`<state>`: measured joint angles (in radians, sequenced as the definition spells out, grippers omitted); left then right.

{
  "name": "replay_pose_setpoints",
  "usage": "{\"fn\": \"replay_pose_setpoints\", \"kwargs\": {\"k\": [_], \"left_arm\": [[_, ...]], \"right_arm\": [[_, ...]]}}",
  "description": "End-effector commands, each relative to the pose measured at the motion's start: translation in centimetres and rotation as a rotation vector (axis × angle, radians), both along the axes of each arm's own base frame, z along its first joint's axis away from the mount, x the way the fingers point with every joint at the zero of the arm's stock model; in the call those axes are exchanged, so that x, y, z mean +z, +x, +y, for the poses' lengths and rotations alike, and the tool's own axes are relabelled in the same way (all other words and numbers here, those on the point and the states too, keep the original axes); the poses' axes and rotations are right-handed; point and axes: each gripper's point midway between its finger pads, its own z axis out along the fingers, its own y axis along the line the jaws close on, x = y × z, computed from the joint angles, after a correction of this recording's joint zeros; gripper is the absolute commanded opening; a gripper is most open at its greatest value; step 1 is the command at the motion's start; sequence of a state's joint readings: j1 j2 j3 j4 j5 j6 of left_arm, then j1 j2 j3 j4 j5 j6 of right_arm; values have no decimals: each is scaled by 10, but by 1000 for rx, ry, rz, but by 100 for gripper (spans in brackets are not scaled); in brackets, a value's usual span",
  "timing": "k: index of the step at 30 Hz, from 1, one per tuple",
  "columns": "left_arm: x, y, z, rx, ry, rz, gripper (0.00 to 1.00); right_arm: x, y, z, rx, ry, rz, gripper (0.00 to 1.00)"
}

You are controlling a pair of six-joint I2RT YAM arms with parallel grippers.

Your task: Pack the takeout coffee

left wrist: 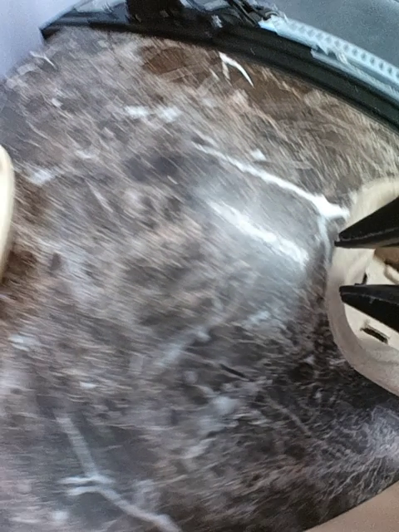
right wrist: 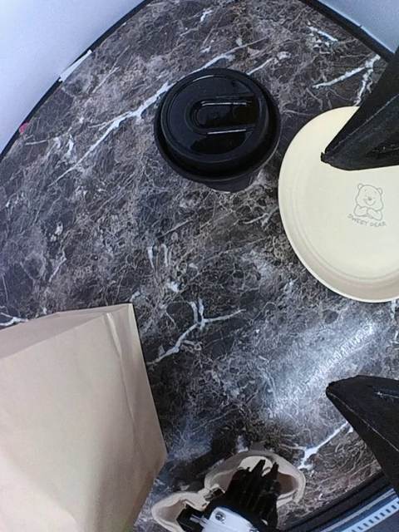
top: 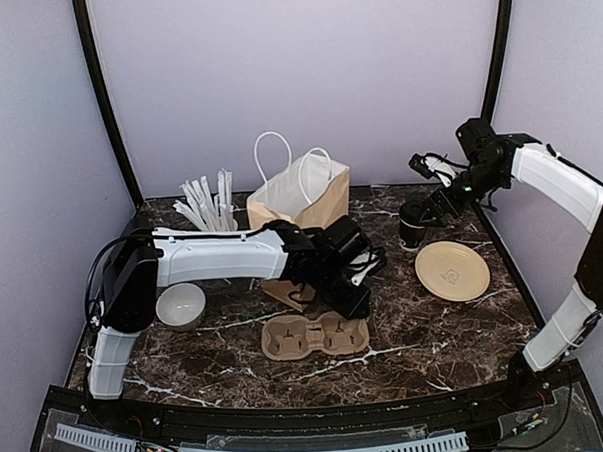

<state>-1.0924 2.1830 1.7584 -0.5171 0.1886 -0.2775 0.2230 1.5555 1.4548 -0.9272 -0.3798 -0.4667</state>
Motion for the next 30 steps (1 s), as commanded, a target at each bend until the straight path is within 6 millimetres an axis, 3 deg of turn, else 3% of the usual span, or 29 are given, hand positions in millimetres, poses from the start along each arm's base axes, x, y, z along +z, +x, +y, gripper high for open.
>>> {"fn": "replay_pose_setpoints", "kwargs": {"k": [1, 2, 5, 7, 8, 10, 13, 16, 20, 23, 24, 25, 26, 30], "left_arm": [[71, -5, -12, -109, -68, -66, 22], [77, -10, -8, -130, -53, -67, 23], [126, -29, 0, -255, -127, -134, 32], [156, -48, 7, -352, -204, -148, 39], [161, -50, 12, -364, -210, -163, 41], [200, -50, 29, -360, -262, -270, 50], [240, -35, 49, -287, -294, -444, 67], [278, -23, 76, -175, -325, -566, 78], [299, 15, 120, 80, -309, -605, 79], [302, 41, 154, 247, -326, -587, 78], [303, 42, 163, 287, -350, -587, 79], [291, 47, 172, 324, -325, -587, 80], [299, 46, 181, 365, -362, -590, 83], [282, 55, 214, 510, -336, -573, 85]], "right_arm": [[37, -24, 16, 97, 92, -74, 86], [40, -29, 19, 116, 104, -82, 86], [53, -37, 25, 149, 135, -125, 86], [72, -36, 28, 157, 160, -202, 88], [83, -33, 29, 154, 173, -252, 92], [101, -26, 28, 126, 194, -343, 98], [110, -17, 32, 109, 221, -353, 99], [97, -31, 57, 250, 277, -231, 99], [56, -67, 102, 428, 165, -170, 87], [27, -104, 139, 578, 105, -157, 80], [19, -112, 148, 606, 84, -160, 77], [8, -121, 156, 633, 58, -151, 74], [-2, -130, 165, 668, 31, -145, 71], [-35, -150, 198, 721, -47, -106, 65]]}}
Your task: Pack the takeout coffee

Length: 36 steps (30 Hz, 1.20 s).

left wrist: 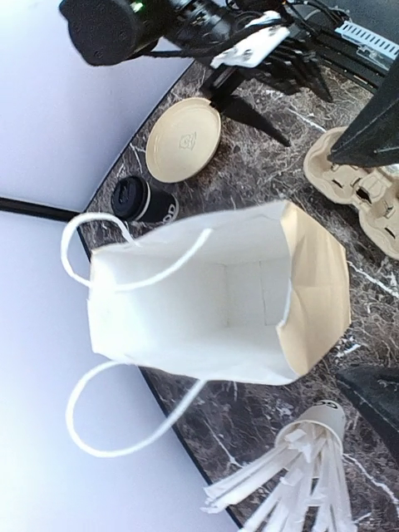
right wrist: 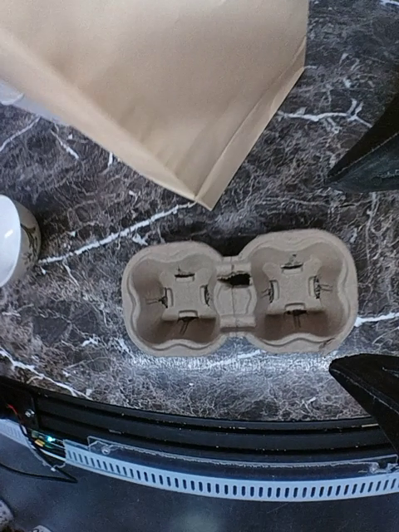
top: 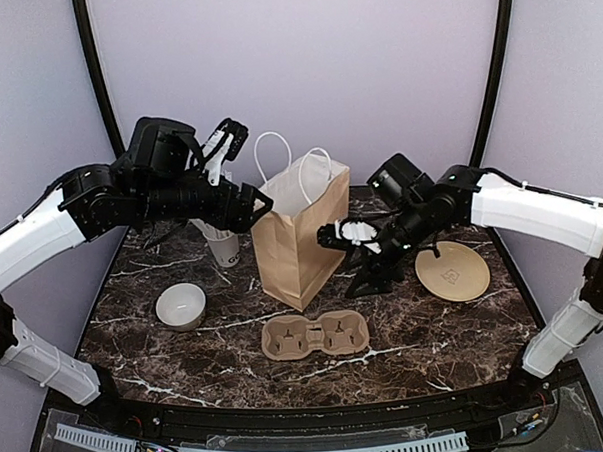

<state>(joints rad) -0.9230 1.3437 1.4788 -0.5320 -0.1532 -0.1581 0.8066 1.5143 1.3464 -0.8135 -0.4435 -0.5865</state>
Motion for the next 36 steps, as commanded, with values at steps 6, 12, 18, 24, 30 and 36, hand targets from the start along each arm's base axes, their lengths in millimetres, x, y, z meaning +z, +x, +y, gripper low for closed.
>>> {"fn": "replay_pose_setpoints", "kwargs": {"k": [6, 12, 18, 24, 30, 36], "left_arm": [[-3, 6, 52, 244, -141, 18, 87], [-5, 4, 68, 283, -128, 1, 87], [-11, 4, 70, 285, -113, 0, 88], [-17, 5, 68, 281, -102, 12, 88], [-21, 5, 71, 290, -96, 14, 88], [-24, 5, 73, 295, -91, 17, 88]], "right_arm": [[-71, -23, 59, 15, -166, -17, 62], [-101, -29, 71, 23, -256, 3, 58], [-110, -28, 78, 12, -279, 2, 54], [-114, -26, 85, 6, -291, 16, 51], [-123, -26, 85, 6, -313, 25, 49], [-132, -29, 84, 15, -336, 34, 47]]}}
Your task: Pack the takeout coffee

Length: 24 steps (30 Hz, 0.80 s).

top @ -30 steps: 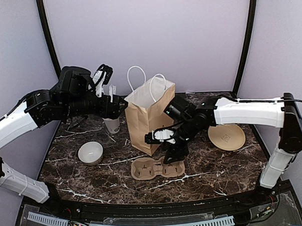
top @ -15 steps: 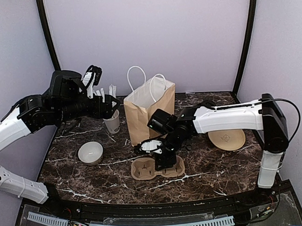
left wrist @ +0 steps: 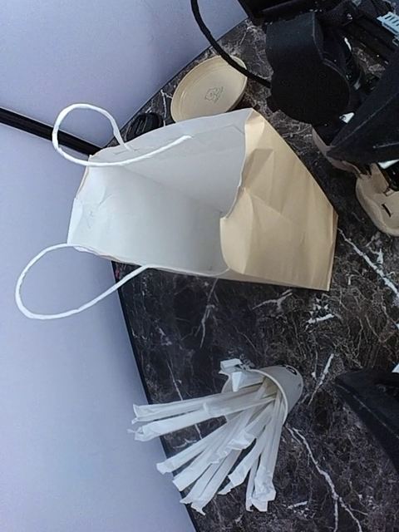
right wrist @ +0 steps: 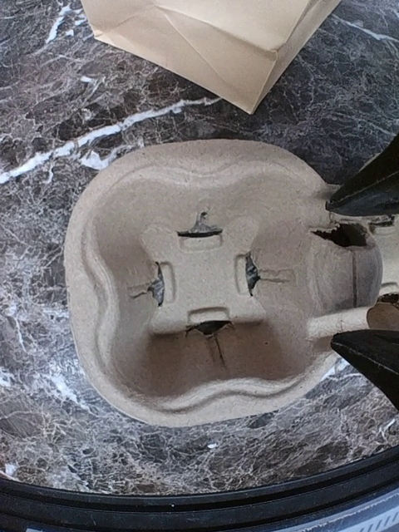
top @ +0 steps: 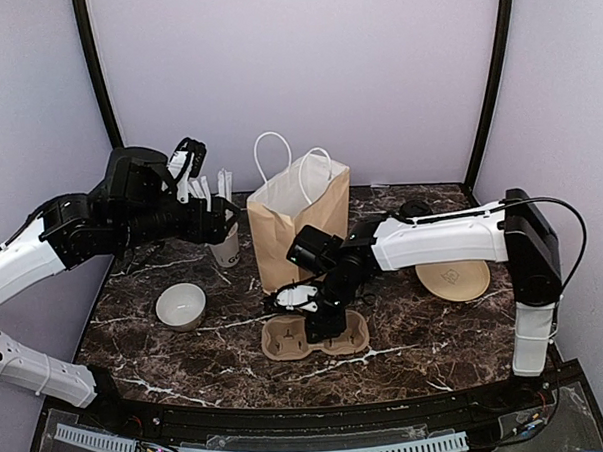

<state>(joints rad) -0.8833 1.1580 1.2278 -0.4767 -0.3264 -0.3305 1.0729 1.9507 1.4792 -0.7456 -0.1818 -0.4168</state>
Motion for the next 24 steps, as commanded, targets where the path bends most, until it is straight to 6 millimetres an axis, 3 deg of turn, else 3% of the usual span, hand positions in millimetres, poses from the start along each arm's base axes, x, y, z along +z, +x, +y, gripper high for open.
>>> {"fn": "replay_pose_setpoints", "kwargs": {"k": [1, 24], "left_arm": [[5, 1, 6, 24, -23, -17, 88], [-3, 2, 9, 33, -16, -8, 88]], "right_arm": [[-2, -4, 7, 10, -5, 1, 47], [-16, -1, 4, 5, -60, -13, 41]]}}
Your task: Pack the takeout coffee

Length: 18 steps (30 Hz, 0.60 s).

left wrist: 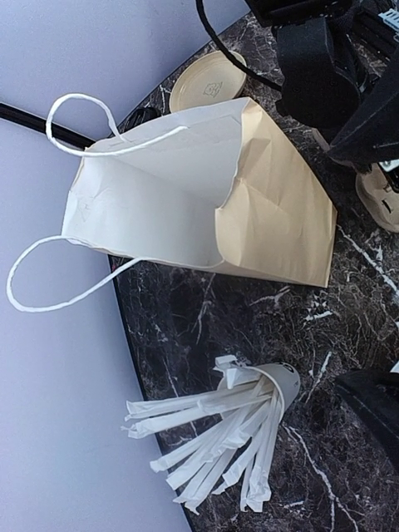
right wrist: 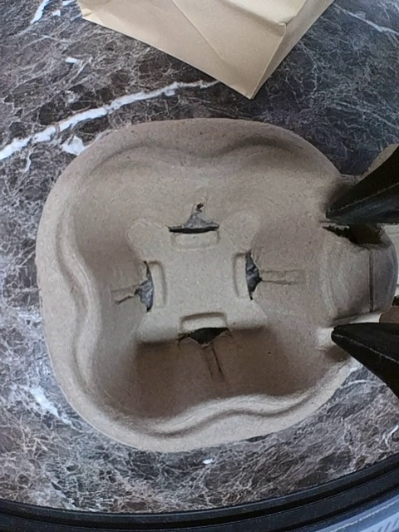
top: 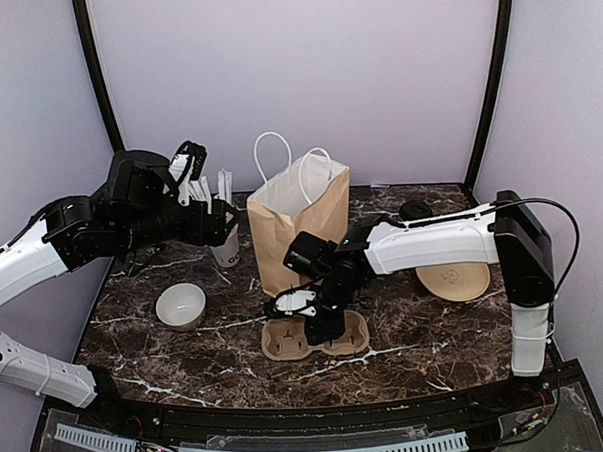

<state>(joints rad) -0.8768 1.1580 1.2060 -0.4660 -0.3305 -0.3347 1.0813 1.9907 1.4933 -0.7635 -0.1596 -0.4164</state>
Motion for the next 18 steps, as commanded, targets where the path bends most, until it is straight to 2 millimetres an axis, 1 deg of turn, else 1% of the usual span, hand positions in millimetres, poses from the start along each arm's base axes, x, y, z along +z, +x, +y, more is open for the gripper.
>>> {"fn": "replay_pose_setpoints", "kwargs": {"k": [1, 9, 11, 15, 18], "left_arm": [[5, 0, 7, 20, -24, -16, 88], [6, -1, 9, 24, -32, -18, 88], [7, -2, 10, 23, -33, -22, 88], [15, 0, 10, 25, -37, -39, 88], [21, 2, 8, 17, -34, -52, 88]], "right_arm": [[-2, 0, 6, 4, -13, -18, 41], [1, -1, 8, 12, -11, -25, 33], [2, -1, 8, 13, -11, -24, 30], [4, -4, 6, 16, -10, -18, 29], [13, -8, 4, 19, 4, -9, 29]]}}
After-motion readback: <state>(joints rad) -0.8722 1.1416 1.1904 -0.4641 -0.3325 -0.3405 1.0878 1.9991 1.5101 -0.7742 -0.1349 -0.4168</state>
